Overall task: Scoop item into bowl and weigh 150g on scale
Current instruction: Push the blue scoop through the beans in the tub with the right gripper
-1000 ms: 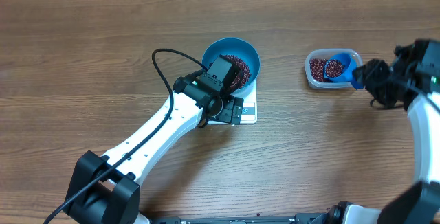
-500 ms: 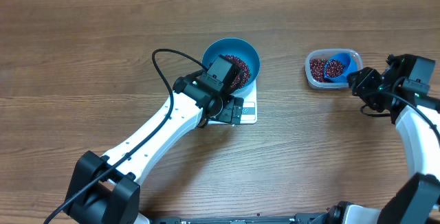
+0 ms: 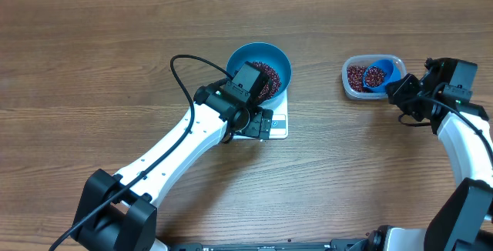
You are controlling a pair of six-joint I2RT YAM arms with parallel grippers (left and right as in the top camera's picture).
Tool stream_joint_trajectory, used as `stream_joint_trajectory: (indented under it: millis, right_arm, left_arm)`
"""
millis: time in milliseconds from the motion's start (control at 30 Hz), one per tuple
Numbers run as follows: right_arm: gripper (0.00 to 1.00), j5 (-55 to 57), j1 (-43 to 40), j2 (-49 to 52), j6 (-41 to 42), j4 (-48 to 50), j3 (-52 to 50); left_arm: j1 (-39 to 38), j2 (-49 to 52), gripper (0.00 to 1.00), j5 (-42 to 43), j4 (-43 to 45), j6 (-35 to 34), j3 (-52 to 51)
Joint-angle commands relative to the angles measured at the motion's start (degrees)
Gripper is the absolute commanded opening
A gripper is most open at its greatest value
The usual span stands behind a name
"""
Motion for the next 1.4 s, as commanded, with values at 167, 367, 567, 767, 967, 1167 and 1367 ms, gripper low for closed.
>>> stream_joint_trajectory:
  millis: [167,367,567,767,967,1167,1367]
  right_arm:
    - [0.11,-1.11,0.17,1.22,-0.02,3.76,0.07]
    - [0.06,-1.09,0.15,1.22,-0.02,4.00,0.07]
    - [0.06,-1.09,0.13,1.22,-0.02,4.04,0.07]
    - [0.04,-1.14,0.13,1.14,-0.07,4.81,0.13]
    - [0.04,-1.14,0.13,-2.05,-2.43,-1.03,5.05]
    - [0.04,-0.79,0.24,-2.08,-11.15,-14.67,15.30]
    - [0.04,1.18,2.75,-2.05,-18.97,-17.18,16.33]
  left_arm:
    - [-0.37,0.35,1.00,0.24,0.11,-0.81,0.57]
    - [-0.37,0.35,1.00,0.24,0.11,-0.81,0.57]
    - [-0.39,0.35,1.00,0.24,0.11,-0.81,0.57]
    - [-0.39,0.35,1.00,0.24,0.11,-0.81,0.57]
    - [-0.37,0.35,1.00,0.24,0.11,-0.81,0.57]
    - [-0.39,0.35,1.00,0.24,0.11,-0.81,0.57]
    - [-0.37,0.35,1.00,0.24,0.11,-0.81,0.57]
